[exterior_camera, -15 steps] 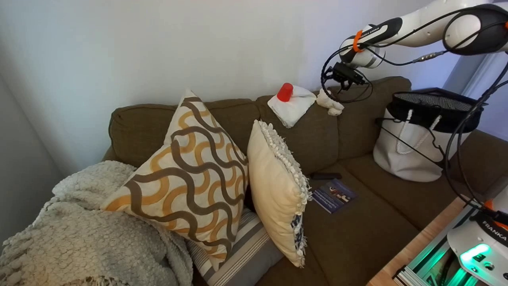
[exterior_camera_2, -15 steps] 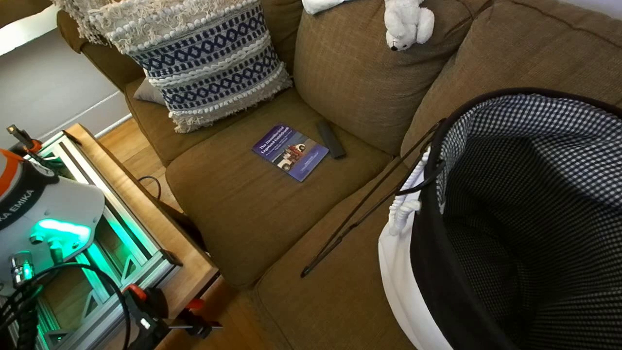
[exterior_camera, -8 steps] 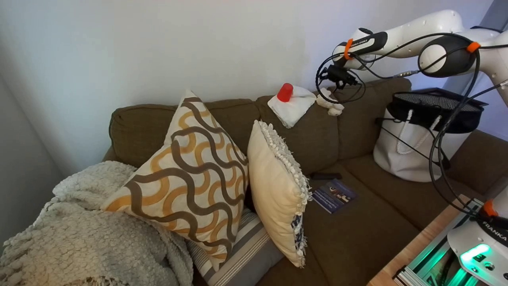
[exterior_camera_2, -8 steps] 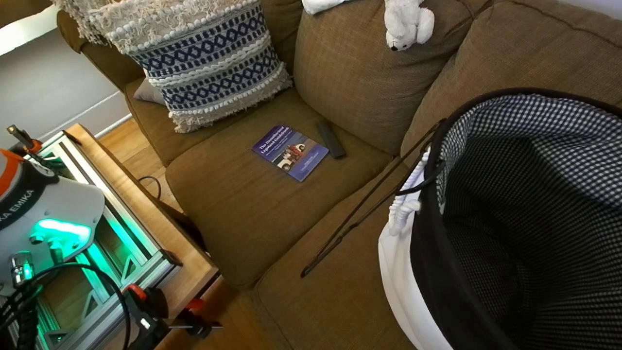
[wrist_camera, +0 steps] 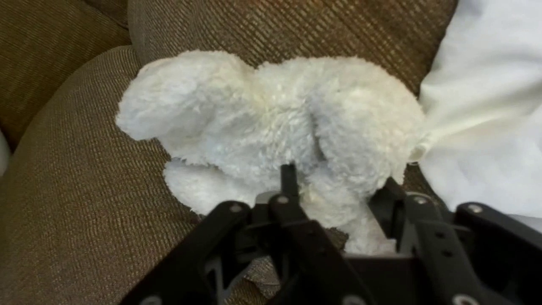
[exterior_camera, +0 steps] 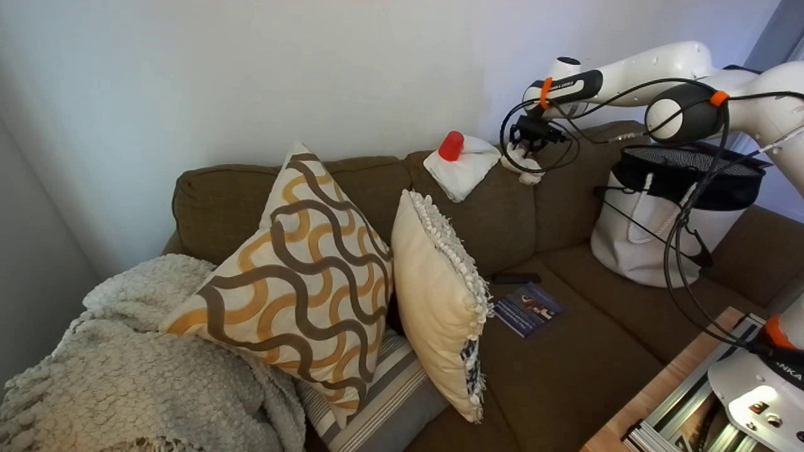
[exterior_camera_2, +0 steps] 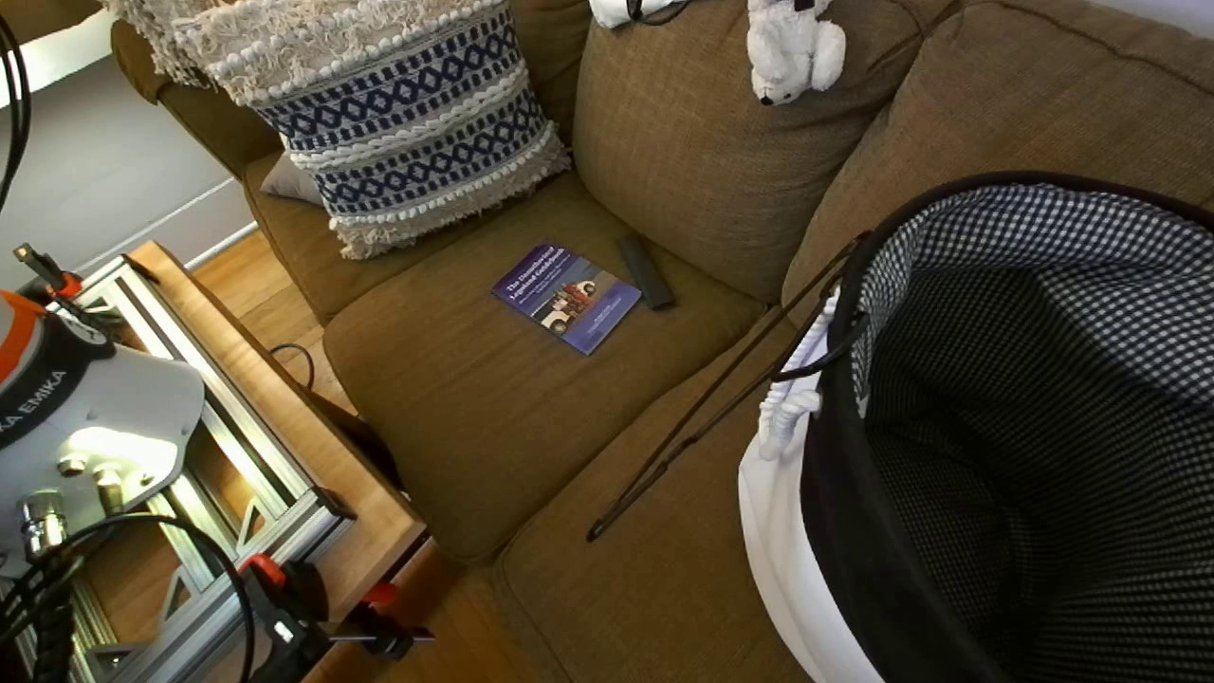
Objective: Put the white fluffy toy on the seat of the couch
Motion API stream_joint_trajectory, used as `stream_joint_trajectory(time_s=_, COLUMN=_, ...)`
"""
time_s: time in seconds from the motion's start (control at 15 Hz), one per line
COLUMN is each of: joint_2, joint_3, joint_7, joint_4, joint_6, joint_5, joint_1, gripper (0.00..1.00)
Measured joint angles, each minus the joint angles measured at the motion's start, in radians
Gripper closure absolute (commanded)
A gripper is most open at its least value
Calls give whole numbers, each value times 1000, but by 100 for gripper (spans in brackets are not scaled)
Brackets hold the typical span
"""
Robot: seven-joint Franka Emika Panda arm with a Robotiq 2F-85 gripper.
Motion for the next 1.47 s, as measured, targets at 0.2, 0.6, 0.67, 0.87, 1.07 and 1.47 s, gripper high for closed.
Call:
stream_joint_trajectory(time_s=0.2, joint_2=20, joint_3=7, joint_7=-1, joint_4=26, joint_6=0, joint_5=1, joint_1=0, gripper=99)
stream_joint_trajectory(time_s=0.6, joint_2=18, joint_3=12, joint_7=-1, joint_4=33, joint_6=0, joint_5=0, joint_1=6, gripper=96)
stream_joint_trajectory(time_s=0.67, joint_2=14, joint_3=10, joint_7=-1, joint_4=33, joint_6=0, joint_5=0, joint_1=7, gripper=96)
stream_joint_trajectory(time_s=0.87, joint_2=-23, joint_3=-18, joint_7=-1, joint_4=14, joint_6=0, joint_5=-18, joint_1=15, gripper=96)
stream_joint_trajectory(time_s=1.07, joint_2=-113, joint_3=-54, joint_7=-12, joint_4=-72, joint_6=-9, joint_5=-44, joint_1=22, gripper=96)
stream_joint_trajectory(time_s=1.47, joint_2=-317, joint_3=-163, joint_7=-18, joint_4=-349, joint_6=-111, joint_5=-144, joint_1=66, gripper=96)
